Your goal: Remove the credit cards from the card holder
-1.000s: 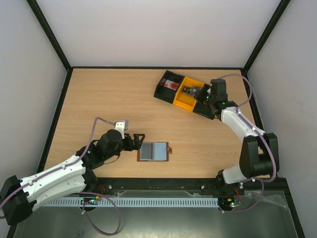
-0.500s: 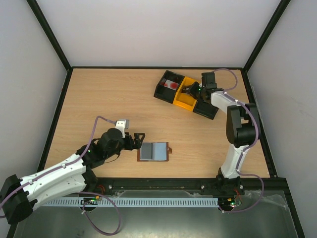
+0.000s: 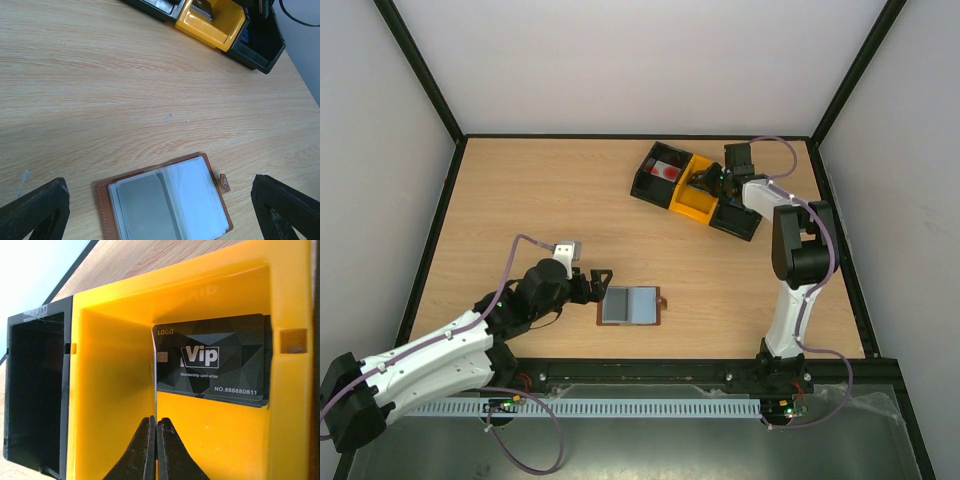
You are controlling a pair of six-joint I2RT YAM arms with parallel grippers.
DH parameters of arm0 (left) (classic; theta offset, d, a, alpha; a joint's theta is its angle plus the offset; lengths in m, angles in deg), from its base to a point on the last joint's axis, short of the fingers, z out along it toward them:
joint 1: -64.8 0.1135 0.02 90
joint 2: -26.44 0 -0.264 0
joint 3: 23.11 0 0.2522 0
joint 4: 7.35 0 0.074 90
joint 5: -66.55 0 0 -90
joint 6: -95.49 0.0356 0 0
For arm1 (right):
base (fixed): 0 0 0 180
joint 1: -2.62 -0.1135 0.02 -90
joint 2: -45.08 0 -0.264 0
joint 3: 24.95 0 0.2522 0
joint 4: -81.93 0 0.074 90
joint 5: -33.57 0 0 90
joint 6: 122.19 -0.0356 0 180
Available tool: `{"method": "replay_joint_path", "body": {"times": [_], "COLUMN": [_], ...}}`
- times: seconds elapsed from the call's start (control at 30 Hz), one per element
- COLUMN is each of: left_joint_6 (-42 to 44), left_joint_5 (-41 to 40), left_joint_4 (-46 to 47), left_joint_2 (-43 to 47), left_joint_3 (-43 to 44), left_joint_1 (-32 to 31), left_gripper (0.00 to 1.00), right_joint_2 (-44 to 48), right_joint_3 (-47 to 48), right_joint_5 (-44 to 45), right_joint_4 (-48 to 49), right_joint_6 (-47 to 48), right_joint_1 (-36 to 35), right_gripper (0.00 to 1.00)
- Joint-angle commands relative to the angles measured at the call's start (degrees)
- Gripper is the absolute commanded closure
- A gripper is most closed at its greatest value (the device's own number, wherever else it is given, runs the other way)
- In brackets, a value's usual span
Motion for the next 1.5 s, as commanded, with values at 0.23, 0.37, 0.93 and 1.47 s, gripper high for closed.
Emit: {"method": "replay_joint_path", "body": {"times": [0.23, 0.37, 0.93, 1.47], "left_joint_6": [0.8, 0.5, -0.2, -0.2], "left_joint_5": [1.0, 1.1, 1.0, 20.4], "left_joint_4": [0.9, 0.8, 0.6, 2.3], "left_joint_2": [-0.7, -0.6, -0.6, -3.5], "left_joint_3": [1.0, 0.8, 0.7, -1.8], "left_joint_1": [0.4, 0.4, 0.4, 5.8], "left_gripper": [0.0, 0.0, 0.0, 0.0], "right_joint_2": [-2.5, -2.7, 0.1, 19.0], "right_joint_3": [2.6, 3.2, 6.8, -5.6], "right_joint_5": [5.7, 6.6, 11.5, 4.2], "right_joint_4": [-2.2, -2.6, -9.4, -6.2], "right_joint_6": [1.7, 1.2, 2.5, -1.8], "right_joint_1": [0.3, 0.3, 0.3, -6.5], "right_gripper": [0.95, 0.9, 0.74, 0.73]}}
